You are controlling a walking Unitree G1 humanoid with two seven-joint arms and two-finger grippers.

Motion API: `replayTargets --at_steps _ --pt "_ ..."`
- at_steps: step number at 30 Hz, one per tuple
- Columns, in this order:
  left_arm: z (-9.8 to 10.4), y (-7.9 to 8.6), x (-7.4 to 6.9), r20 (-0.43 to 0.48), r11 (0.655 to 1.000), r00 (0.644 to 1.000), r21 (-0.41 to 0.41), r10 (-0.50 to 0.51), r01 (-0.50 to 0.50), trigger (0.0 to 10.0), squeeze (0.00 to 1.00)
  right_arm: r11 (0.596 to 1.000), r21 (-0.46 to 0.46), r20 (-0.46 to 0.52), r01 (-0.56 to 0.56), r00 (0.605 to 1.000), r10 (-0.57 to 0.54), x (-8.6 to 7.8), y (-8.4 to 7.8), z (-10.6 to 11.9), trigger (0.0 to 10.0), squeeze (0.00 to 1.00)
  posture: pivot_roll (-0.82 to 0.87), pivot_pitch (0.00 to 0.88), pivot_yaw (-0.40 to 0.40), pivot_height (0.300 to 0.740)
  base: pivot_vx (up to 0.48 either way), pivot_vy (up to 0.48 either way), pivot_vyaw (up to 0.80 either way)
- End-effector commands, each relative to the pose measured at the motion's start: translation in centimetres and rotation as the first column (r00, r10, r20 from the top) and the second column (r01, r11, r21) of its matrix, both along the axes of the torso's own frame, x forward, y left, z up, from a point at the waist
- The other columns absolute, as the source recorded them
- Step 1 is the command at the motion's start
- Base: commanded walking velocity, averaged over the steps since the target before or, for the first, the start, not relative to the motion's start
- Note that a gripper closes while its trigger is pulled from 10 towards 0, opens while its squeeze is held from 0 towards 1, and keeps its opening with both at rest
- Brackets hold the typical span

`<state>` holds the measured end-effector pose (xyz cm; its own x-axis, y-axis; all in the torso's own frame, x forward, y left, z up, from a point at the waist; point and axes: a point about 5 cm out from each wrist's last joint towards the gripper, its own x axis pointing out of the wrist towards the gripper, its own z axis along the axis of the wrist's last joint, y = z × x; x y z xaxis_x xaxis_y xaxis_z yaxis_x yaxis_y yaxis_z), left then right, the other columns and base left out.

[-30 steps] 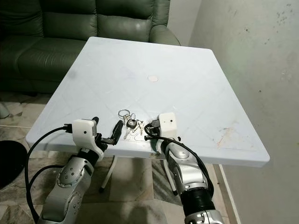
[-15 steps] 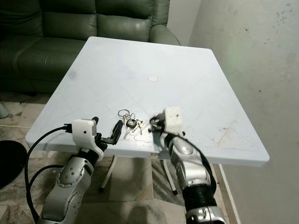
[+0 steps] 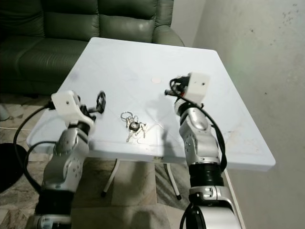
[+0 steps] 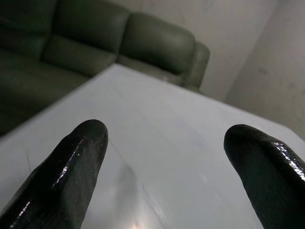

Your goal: Hang keys on a hook

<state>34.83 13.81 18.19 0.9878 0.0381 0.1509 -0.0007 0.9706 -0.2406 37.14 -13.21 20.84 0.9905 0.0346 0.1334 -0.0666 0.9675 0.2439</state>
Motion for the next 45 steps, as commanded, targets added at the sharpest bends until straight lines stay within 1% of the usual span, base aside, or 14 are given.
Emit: replayTargets --at_steps 1,2,4,6,9,12,18,23,28,30,33,35,41,45 --pt "1.1 -0.1 0.6 0.041 1.0 0.999 0.011 -0.021 0.02 10.0 0.0 1.0 -0.013 0.055 0.027 0.998 -0.026 0.0 -0.5 1.1 10.0 0.0 0.01 0.012 -0.099 0.74 0.0 0.0 0.0" --pt "1.4 0.0 0.8 0.051 0.999 0.998 0.019 -0.028 0.027 10.0 0.0 0.999 -0.025 0.067 0.024 0.998 -0.022 -0.1 -0.4 1.2 10.0 0.0 0.01 0.012 -0.099 0.74 0.0 0.0 0.0" --pt "2.2 0.3 1.0 0.075 0.997 0.996 0.059 -0.053 0.048 10.0 0.0 0.999 -0.038 0.189 -0.006 0.982 0.013 -1.1 -0.4 1.8 10.0 0.0 0.01 0.005 -0.094 0.74 0.0 0.0 0.0" --pt "2.6 0.4 0.5 0.103 0.992 0.989 0.082 -0.107 0.099 10.0 0.0 0.993 -0.088 0.262 -0.083 0.96 0.103 -2.5 0.0 1.7 10.0 0.0 0.0 0.0 -0.088 0.74 0.0 0.0 0.0" --pt "2.1 0.2 -0.3 0.103 0.984 0.983 0.114 -0.151 0.139 10.0 0.0 0.988 -0.093 0.262 -0.12 0.955 0.141 -3.5 0.2 1.1 10.0 0.0 0.0 0.0 -0.084 0.74 0.0 0.0 0.0" --pt "1.3 -0.3 -1.5 0.102 0.97 0.967 0.096 -0.235 0.225 10.0 0.0 0.986 -0.078 0.239 -0.149 0.957 0.164 -4.8 0.4 -0.3 10.0 0.0 0.0 0.0 -0.08 0.74 0.0 0.0 0.0" --pt "-0.5 -0.2 -3.8 0.081 0.969 0.969 0.093 -0.235 0.227 10.0 0.0 0.988 -0.064 0.168 -0.139 0.975 0.148 -7.2 0.4 -4.0 10.0 0.0 -0.01 0.0 -0.069 0.74 0.0 0.0 0.0" --pt "-2.5 1.0 -4.5 0.032 0.986 0.985 0.029 -0.167 0.166 10.0 0.0 0.981 -0.154 0.137 -0.117 0.981 0.138 -8.3 0.5 -5.6 10.0 0.0 -0.02 0.0 -0.065 0.74 0.0 0.0 0.0" --pt "-2.9 2.2 -4.4 0.013 0.993 0.993 -0.005 -0.121 0.121 10.0 0.0 0.975 -0.201 0.121 -0.095 0.985 0.121 -8.4 0.0 -6.3 10.0 0.0 -0.02 0.0 -0.062 0.74 0.0 0.0 0.0" --pt "-2.8 2.8 -4.0 0.011 0.993 0.993 0.003 -0.121 0.121 10.0 0.0 0.975 -0.217 0.122 -0.054 0.989 0.082 -7.9 -0.4 -6.4 10.0 0.0 -0.02 0.0 -0.06 0.74 0.0 0.0 0.0" --pt "-2.5 3.2 -3.5 0.015 0.992 0.992 0.003 -0.124 0.124 10.0 0.0 0.969 -0.24 0.116 -0.051 0.99 0.081 -7.5 -0.6 -6.4 10.0 0.0 -0.02 0.0 -0.061 0.74 0.0 0.0 0.0" --pt "-2.1 3.3 -2.9 0.025 0.991 0.991 0.001 -0.131 0.131 10.0 0.0 0.965 -0.257 0.122 -0.056 0.988 0.09 -7.0 -0.7 -6.1 10.0 0.0 -0.02 0.0 -0.06 0.74 0.0 0.0 0.0" --pt "-1.8 2.9 -2.4 0.034 0.989 0.989 -0.018 -0.147 0.148 10.0 0.0 0.951 -0.304 0.121 -0.059 0.988 0.1 -6.4 -0.9 -5.7 10.0 0.0 -0.03 0.0 -0.06 0.74 0.0 0.359 0.0" --pt "-1.8 2.7 -2.3 0.032 0.99 0.99 -0.023 -0.138 0.139 10.0 0.0 0.954 -0.288 0.093 -0.084 0.989 0.116 -6.3 -0.8 -5.8 10.0 0.0 -0.03 0.0 -0.062 0.74 0.0 0.464 -0.75"
